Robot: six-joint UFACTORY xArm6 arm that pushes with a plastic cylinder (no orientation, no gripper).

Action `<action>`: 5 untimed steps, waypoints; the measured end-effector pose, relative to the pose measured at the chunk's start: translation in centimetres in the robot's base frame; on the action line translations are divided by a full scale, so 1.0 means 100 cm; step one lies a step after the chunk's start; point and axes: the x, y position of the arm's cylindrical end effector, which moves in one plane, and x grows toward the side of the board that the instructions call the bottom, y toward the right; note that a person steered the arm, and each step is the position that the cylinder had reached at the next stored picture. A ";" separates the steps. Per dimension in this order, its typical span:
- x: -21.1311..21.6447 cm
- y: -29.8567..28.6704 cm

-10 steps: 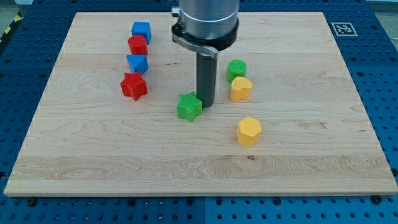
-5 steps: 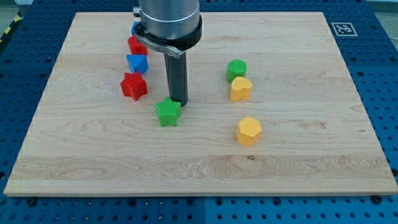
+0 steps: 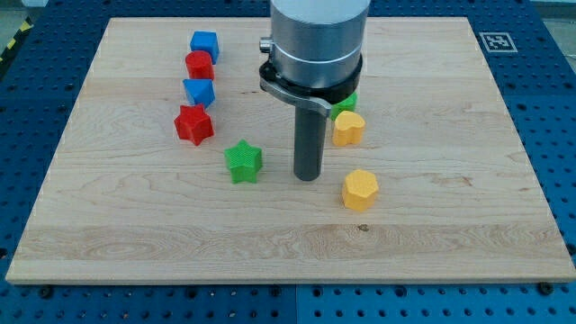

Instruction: Push the green star to the bottom of the red star

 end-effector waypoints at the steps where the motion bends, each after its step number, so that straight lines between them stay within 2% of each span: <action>1: 0.000 -0.022; 5: -0.007 -0.084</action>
